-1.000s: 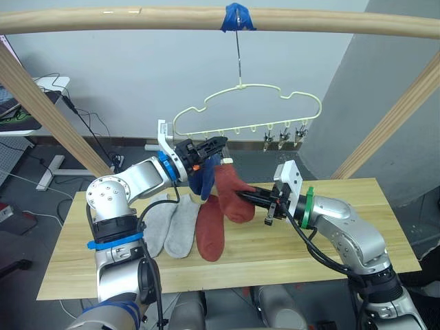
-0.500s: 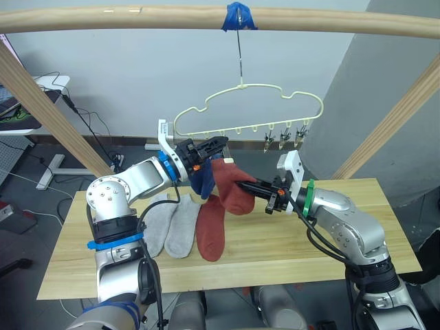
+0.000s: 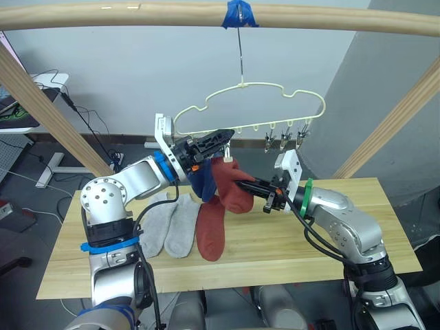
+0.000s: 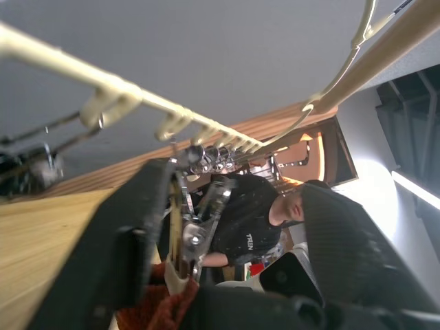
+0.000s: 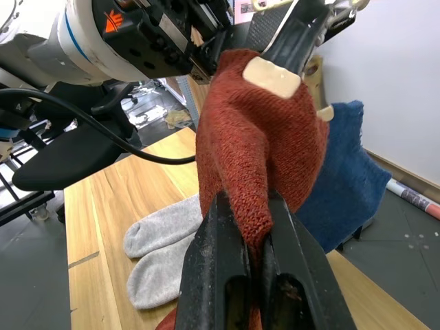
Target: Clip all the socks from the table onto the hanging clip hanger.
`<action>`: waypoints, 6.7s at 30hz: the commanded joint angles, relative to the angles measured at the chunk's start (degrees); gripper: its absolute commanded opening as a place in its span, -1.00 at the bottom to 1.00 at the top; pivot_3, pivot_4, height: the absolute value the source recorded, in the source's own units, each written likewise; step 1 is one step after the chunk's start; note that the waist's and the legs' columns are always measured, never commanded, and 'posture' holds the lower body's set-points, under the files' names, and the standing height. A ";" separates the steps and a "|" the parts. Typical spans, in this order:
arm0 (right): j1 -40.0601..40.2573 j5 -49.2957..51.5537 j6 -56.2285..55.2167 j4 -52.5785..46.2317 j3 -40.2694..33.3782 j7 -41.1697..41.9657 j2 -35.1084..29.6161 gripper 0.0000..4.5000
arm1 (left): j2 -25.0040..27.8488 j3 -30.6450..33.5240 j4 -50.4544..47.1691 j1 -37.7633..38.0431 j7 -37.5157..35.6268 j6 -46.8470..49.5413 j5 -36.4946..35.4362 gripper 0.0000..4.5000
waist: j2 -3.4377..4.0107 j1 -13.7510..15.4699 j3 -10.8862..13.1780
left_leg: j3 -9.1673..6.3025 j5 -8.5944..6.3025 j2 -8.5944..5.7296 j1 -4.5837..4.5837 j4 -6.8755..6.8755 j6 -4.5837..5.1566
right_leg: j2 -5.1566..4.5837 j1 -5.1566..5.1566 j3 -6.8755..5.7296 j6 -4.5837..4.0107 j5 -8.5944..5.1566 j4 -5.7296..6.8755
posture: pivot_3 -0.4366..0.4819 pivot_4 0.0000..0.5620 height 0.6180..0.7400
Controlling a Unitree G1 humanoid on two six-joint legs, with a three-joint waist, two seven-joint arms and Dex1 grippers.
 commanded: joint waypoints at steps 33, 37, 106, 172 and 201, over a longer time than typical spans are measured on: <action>2.52 -10.98 0.22 -7.96 -6.82 -29.29 8.33 0.90 | 21.49 -15.06 -26.05 24.97 -30.62 -37.07 32.47 1.00 | 0.02 0.48 -0.01 | 0.07 0.01 0.03 -0.01 -0.04 0.00 | 0.00 -0.08 0.05 -0.17 0.00 0.04 | -0.29 -0.33 1.00; 0.33 -13.01 -1.42 -5.72 -4.60 -31.30 12.04 0.41 | 19.38 -14.23 -26.28 26.65 -33.69 -43.82 34.79 1.00 | 0.02 0.49 -0.01 | 0.12 0.01 0.04 -0.03 -0.07 0.00 | -0.04 -0.11 0.06 -0.24 0.04 0.00 | -0.28 -0.32 1.00; -11.93 -17.99 -13.75 11.88 -7.99 -33.93 19.46 0.41 | 14.46 -13.64 -28.54 23.94 -32.77 -45.51 34.88 1.00 | 0.03 1.49 -0.02 | 0.06 0.02 0.04 0.01 0.03 0.02 | -0.02 -0.07 0.01 -0.40 0.18 0.21 | -0.19 -0.35 1.00; -11.45 -10.88 1.12 2.96 -11.08 -28.79 12.04 -1.00 | 6.61 -40.24 29.26 15.15 -38.74 -72.55 80.42 -0.99 | 0.12 -1.26 -0.06 | 0.04 0.04 0.03 0.02 0.04 0.06 | -0.01 -0.06 0.01 -0.25 0.12 0.28 | -0.46 -0.26 1.00; -19.51 25.86 44.59 1.88 -31.83 -33.05 9.98 -1.00 | 5.02 -34.08 10.41 13.81 -32.56 -92.66 76.21 -0.99 | 0.13 -0.73 -0.06 | 0.01 0.06 0.02 0.03 0.04 0.10 | -0.01 0.02 0.00 -0.16 0.06 0.24 | -0.41 -0.25 1.00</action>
